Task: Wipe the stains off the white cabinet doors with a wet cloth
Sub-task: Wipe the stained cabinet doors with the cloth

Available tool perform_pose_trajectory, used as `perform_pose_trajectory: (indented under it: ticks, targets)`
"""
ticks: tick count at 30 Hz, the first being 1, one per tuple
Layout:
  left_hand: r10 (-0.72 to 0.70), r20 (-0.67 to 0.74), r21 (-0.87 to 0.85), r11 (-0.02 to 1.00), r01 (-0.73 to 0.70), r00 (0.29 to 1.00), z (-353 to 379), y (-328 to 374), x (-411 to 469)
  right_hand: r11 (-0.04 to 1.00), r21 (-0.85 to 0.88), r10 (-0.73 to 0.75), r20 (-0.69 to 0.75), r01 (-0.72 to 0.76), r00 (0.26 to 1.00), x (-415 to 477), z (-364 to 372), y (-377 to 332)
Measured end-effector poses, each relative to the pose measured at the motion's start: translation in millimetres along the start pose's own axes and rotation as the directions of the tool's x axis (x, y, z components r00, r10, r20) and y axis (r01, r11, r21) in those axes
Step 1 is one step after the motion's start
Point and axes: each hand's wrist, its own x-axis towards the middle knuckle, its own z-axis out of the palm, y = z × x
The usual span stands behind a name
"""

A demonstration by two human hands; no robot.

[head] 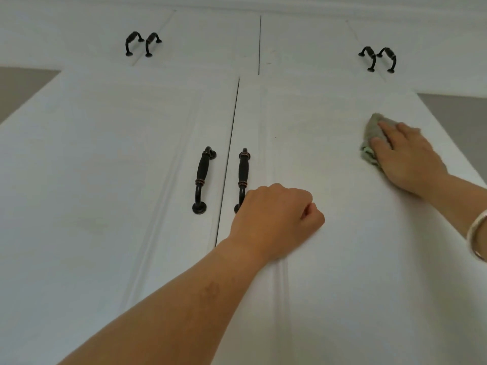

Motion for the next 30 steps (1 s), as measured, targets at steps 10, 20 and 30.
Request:
perform_pose_trajectory:
  ticks: [10, 20, 30]
  targets:
    - [-0.006, -0.031, -0.008, 1.000, 0.006, 0.999, 5, -5, 4, 0.983, -0.070, -0.170, 0.008, 0.170, 0.985, -30, 18, -81]
    - [-0.024, -0.027, -0.009, 1.000, 0.024, 0.999, 2, -5, -1, 0.899, 0.011, -0.437, 0.089, 0.438, 0.895, -47, 22, -92]
    - [-0.095, -0.017, 0.011, 0.995, 0.095, 0.995, 0, 0, -3, 0.989, -0.042, -0.142, -0.012, 0.141, 0.990, -67, 4, -1]
